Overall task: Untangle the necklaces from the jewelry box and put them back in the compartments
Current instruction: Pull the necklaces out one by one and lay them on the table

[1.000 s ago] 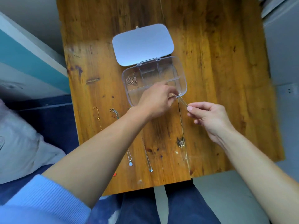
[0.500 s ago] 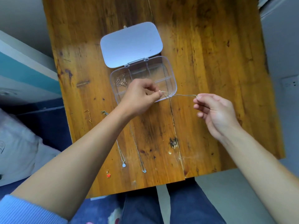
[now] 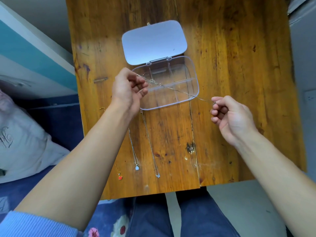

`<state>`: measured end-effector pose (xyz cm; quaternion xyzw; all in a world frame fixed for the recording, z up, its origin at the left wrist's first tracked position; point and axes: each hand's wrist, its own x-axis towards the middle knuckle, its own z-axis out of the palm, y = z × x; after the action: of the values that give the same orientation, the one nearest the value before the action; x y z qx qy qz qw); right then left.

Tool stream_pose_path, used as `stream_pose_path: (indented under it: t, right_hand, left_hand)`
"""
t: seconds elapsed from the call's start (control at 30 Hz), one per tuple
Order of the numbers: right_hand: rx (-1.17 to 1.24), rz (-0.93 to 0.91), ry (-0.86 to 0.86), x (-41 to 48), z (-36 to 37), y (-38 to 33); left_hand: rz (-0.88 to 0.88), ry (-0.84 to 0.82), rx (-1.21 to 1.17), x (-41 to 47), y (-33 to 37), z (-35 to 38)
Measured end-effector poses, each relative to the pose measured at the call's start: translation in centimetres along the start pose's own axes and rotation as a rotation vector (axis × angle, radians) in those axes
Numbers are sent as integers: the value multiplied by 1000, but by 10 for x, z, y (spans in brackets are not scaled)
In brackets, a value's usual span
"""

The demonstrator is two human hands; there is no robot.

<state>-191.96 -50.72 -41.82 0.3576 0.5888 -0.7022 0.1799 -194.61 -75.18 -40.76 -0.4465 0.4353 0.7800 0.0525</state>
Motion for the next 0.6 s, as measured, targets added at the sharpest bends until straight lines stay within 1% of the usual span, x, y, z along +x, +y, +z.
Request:
stream_pose_path:
  t: [0.07, 0.13, 0.2, 0.27, 0.4, 0.47, 0.53, 0.6]
  right_hand:
    - [-38, -8, -16, -3, 6, 2]
    - [-86, -7, -45, -6, 12, 3]
    - [-121, 8, -85, -9, 18, 5]
    - [-133, 14, -116, -12, 21, 5]
    - [-77, 30, -149, -21, 24, 2]
    - [-7, 57, -164, -25, 22, -2]
    - [61, 89, -178, -29, 20, -6]
    - [117, 103, -173, -31, 15, -9]
  left_hand:
    - [80, 56, 88, -1, 0, -4]
    - [250, 105, 335, -1, -3, -6]
    - [465, 95, 612, -3, -9, -8]
    - [595, -29, 826, -8, -18, -6]
    - [650, -401, 1224, -17, -43, 5]
    - [669, -543, 1386, -17, -53, 12]
    - [697, -604, 1527, -15, -58, 16]
    - [719, -616, 1541, -13, -58, 17]
